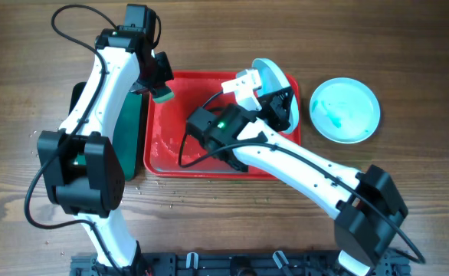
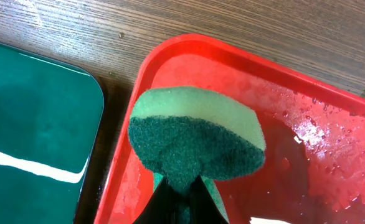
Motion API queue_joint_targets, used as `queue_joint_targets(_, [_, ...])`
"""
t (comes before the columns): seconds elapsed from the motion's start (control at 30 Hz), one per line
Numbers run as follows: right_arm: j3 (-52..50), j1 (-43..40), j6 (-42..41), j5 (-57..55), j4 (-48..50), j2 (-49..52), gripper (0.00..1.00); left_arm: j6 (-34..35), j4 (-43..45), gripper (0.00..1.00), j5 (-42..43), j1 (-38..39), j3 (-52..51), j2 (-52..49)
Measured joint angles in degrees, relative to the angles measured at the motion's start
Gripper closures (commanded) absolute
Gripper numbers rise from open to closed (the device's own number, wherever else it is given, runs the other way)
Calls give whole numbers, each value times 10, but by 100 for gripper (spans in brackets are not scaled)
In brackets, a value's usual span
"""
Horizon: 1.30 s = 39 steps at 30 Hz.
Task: Clean dirty plates on tray and stack at the side
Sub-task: 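Carry the cleaned plate right and stack it on the first plate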
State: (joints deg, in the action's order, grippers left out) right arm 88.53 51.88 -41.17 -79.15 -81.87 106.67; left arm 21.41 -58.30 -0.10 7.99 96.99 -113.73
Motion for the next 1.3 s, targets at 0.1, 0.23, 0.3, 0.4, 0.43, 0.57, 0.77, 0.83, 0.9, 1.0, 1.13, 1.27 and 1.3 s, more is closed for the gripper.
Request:
queue_joint_targets(0.1, [0, 0, 0, -6, 0, -19, 96, 4, 0, 96, 0, 0, 0, 0])
queue_joint_targets(0.23, [0, 0, -1, -8, 23, -54, 96, 4, 0, 96, 0, 0, 0, 0])
queue_joint_targets(0.3, [0, 0, -2, 11, 45, -61, 96, 4, 0, 96, 0, 0, 0, 0])
queue_joint_targets(0.4, [0, -3, 12, 141, 101, -63, 96, 4, 0, 96, 0, 0, 0, 0])
queue_joint_targets(0.43, [0, -5, 36, 194, 123, -63, 96, 4, 0, 96, 0, 0, 0, 0])
queue_joint_targets(0.57, [0, -18, 167, 447, 174, -63, 96, 6, 0, 96, 0, 0, 0, 0])
queue_joint_targets(0.77, [-3, -93, 261, 711, 234, -109, 96, 6, -3, 96, 0, 0, 0, 0])
queue_joint_targets(0.83, [-3, -155, 280, 778, 250, -169, 96, 6, -3, 96, 0, 0, 0, 0])
queue_joint_targets(0.9, [-3, -243, 290, 837, 255, -239, 96, 6, -2, 96, 0, 0, 0, 0])
queue_joint_targets(1.0, [-3, -356, 288, 883, 245, -288, 96, 6, -3, 96, 0, 0, 0, 0])
queue_joint_targets(1.13, [-8, -528, 244, 897, 212, -289, 96, 6, -2, 96, 0, 0, 0, 0])
queue_joint_targets(1.27, [-96, -687, 197, 896, 271, -285, 96, 6, -2, 96, 0, 2, 0, 0])
queue_joint_targets(1.3, [-125, -715, 191, 894, 287, -283, 96, 6, -3, 96, 0, 3, 0, 0])
